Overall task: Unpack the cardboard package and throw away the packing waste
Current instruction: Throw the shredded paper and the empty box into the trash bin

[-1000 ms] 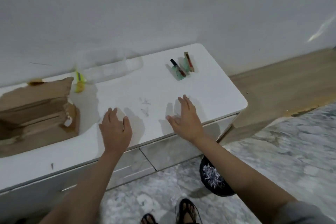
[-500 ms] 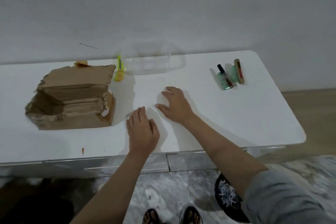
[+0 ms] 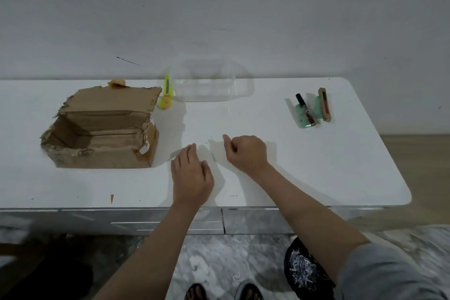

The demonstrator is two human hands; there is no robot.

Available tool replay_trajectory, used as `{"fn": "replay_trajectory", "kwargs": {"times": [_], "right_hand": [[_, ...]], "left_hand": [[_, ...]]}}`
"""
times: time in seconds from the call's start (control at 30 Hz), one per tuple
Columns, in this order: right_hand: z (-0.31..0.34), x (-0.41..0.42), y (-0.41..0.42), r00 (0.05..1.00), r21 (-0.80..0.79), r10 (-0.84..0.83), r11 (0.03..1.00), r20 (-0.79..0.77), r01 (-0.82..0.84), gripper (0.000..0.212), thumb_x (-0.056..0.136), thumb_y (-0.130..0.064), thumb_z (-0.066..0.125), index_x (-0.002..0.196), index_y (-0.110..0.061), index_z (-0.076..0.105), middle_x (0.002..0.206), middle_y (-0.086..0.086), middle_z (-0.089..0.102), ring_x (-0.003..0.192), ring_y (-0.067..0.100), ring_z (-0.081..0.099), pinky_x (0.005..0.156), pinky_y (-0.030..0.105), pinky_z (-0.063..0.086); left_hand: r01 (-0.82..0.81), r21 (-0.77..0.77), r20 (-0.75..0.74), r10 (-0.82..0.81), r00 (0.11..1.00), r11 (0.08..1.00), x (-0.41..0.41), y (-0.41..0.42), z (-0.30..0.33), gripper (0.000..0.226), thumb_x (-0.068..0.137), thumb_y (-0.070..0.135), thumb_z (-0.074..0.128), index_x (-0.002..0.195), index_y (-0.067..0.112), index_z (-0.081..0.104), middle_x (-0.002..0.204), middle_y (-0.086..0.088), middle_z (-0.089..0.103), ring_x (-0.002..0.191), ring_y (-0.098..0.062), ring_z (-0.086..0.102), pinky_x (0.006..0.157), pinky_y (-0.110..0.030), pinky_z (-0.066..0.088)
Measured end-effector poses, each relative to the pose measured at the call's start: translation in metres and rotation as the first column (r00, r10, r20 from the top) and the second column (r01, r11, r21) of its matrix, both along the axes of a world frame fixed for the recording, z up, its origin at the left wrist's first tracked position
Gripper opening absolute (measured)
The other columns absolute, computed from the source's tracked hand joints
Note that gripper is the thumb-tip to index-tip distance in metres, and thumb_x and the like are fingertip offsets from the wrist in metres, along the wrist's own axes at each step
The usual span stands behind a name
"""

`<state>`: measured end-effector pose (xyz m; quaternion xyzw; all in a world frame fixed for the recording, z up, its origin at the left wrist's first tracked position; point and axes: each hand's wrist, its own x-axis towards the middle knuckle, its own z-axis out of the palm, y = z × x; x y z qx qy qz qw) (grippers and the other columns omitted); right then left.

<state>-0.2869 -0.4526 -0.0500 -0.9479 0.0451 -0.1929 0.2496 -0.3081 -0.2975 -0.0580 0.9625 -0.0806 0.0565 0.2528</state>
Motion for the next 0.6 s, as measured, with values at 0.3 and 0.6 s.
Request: {"fn": "replay_trajectory", "kwargs": {"times": [0.3, 0.6], "right_hand": [[0.013, -0.073, -0.054, 0.979, 0.531, -0.195, 0.837, 0.060, 0.134, 0.061, 0.093, -0.019, 0.057, 0.043, -0.014, 0.023, 0.038, -0.006, 0.016, 0.033, 0.013, 0.021, 0.041, 0.017, 0.015], [-0.021, -0.222, -0.143, 0.787, 0.526, -0.617, 0.665, -0.011, 0.529, 0.059, 0.094, -0.026, 0.055, 0.045, -0.014, 0.024, 0.040, -0.001, 0.018, 0.035, 0.011, 0.021, 0.043, 0.028, 0.017]], "left_hand": [[0.002, 0.049, 0.017, -0.003, 1.000, 0.999, 0.001, 0.001, -0.003, 0.054, 0.082, 0.022, 0.041, 0.127, -0.006, 0.047, 0.125, -0.024, 0.054, 0.116, -0.041, 0.048, 0.101, -0.051, 0.037], [-0.010, 0.106, 0.120, -0.003, 0.993, 0.994, 0.003, -0.001, -0.009, 0.054, 0.076, 0.019, 0.041, 0.119, -0.013, 0.049, 0.115, -0.035, 0.054, 0.107, -0.049, 0.049, 0.094, -0.054, 0.037]]}}
